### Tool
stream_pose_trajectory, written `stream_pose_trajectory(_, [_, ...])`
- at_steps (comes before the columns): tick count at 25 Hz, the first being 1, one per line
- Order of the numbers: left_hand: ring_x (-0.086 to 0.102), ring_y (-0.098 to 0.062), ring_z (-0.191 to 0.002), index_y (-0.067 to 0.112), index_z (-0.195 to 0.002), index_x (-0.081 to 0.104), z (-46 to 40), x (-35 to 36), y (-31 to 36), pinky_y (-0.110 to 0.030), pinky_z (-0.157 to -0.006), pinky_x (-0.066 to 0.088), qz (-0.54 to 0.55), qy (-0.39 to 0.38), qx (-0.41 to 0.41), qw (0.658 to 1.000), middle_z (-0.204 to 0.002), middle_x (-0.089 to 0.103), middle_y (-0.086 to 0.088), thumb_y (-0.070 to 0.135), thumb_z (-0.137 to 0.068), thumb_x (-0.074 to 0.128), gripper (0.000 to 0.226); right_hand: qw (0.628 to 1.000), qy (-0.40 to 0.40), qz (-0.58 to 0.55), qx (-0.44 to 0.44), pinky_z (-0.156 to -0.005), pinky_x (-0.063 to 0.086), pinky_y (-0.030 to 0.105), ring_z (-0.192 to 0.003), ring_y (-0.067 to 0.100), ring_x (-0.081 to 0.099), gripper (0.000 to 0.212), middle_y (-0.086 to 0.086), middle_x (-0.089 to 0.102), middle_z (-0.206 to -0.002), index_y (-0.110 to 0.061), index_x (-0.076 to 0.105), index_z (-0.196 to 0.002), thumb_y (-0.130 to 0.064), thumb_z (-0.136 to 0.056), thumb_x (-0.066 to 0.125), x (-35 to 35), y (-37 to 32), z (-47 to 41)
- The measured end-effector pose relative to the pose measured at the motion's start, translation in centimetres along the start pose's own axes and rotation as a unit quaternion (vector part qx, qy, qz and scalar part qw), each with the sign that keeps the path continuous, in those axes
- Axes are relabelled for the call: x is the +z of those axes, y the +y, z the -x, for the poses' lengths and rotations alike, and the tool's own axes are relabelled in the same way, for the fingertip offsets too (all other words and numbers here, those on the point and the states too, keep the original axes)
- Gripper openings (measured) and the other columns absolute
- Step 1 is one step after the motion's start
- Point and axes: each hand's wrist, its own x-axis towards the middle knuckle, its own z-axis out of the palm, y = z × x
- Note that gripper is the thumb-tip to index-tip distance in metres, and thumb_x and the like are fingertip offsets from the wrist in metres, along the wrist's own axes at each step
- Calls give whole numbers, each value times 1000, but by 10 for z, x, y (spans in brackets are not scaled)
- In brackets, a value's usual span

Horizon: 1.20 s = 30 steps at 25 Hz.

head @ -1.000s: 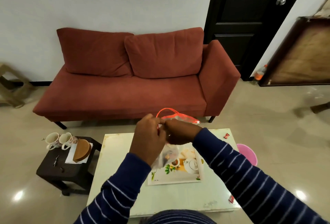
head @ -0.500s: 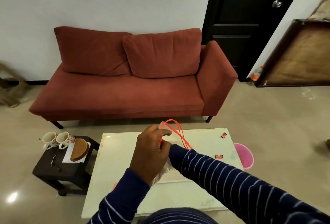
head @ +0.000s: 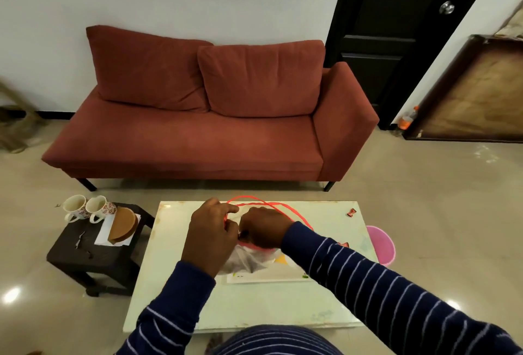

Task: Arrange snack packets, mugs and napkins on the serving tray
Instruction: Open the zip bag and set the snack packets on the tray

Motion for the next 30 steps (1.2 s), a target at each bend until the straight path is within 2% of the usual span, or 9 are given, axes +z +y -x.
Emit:
stream_pose_trajectory(4, [63, -26, -86, 5, -111, 74, -6, 0, -15, -34, -83, 50, -34, -1, -25, 999, -93, 66, -11, -6, -82, 64, 33, 989, 134, -12, -58, -66, 52, 32, -80, 22, 66, 15, 3, 74, -88, -18, 76, -98, -26, -92, 65, -32, 13, 20])
stream_pose_trajectory(8, [63, -27, -98, 5, -118, 71, -12, -1, -27, -35, -92, 49, -44, 2, -48, 998, -106, 67, -14, -2, -88, 62, 33, 943, 274, -182, -50, -63, 56, 33, -74, 13, 67, 10, -4, 73, -82, -17, 73, -92, -26, -89, 70, -60, 26, 41])
stream_pose_trajectory(12, [64, -28, -98, 5, -119, 70, -14, -5, -43, -40, -95, 49, -65, 3, -69, 995, -109, 68, -17, -1, -89, 63, 32, 901, 313, -301, -27, -60, 51, 22, -78, 6, 66, 6, -10, 69, -84, -24, 64, -98, -29, -94, 63, -78, 45, 40])
stream_pose_trajectory(15, [55, -20, -81, 3, -115, 72, -15, -11, -63, -43, -86, 52, -62, 16, -89, 994, -97, 66, -18, -5, -86, 65, 31, 911, 271, -311, 0, -62, 51, 20, -84, 10, 67, 11, -3, 70, -93, -20, 62, -105, -27, -97, 60, -73, 60, 26])
stream_pose_trajectory(17, [52, -18, -80, 4, -114, 72, -15, -16, -77, -44, -84, 53, -76, 20, -101, 992, -96, 66, -18, -4, -85, 65, 31, 920, 229, -318, 20, -68, 52, 20, -91, 12, 66, 16, -1, 69, -102, -19, 61, -112, -26, -98, 59, -65, 71, 13])
stream_pose_trajectory(21, [64, -31, -91, 4, -115, 71, -13, -19, -103, -46, -89, 55, -80, 21, -145, 986, -103, 66, -18, -5, -86, 64, 32, 941, 137, -304, 63, -79, 56, 36, -98, 23, 65, 25, 8, 68, -110, -11, 60, -119, -25, -99, 56, -33, 93, -28])
stream_pose_trajectory(25, [60, -25, -78, 1, -111, 72, -7, -11, -124, -43, -78, 54, -109, 24, -146, 983, -92, 66, -18, -8, -83, 65, 30, 952, 66, -280, 99, -81, 54, 42, -97, 30, 65, 26, 13, 68, -110, -7, 61, -118, -25, -100, 55, 14, 119, -83])
stream_pose_trajectory(27, [51, -17, -73, -1, -112, 72, -5, -1, -138, -36, -72, 52, -111, 24, -151, 982, -88, 64, -16, -8, -82, 67, 30, 959, 29, -261, 106, -79, 52, 39, -95, 30, 64, 28, 16, 68, -109, -4, 61, -116, -26, -100, 54, 45, 133, -119])
stream_pose_trajectory(30, [43, -14, -67, -3, -110, 72, -2, 24, -160, -23, -67, 38, -113, 11, -148, 983, -79, 57, -11, -10, -81, 67, 30, 966, -25, -233, 111, -74, 42, 30, -88, 26, 59, 28, 14, 67, -102, -3, 62, -110, -27, -100, 54, 102, 153, -173])
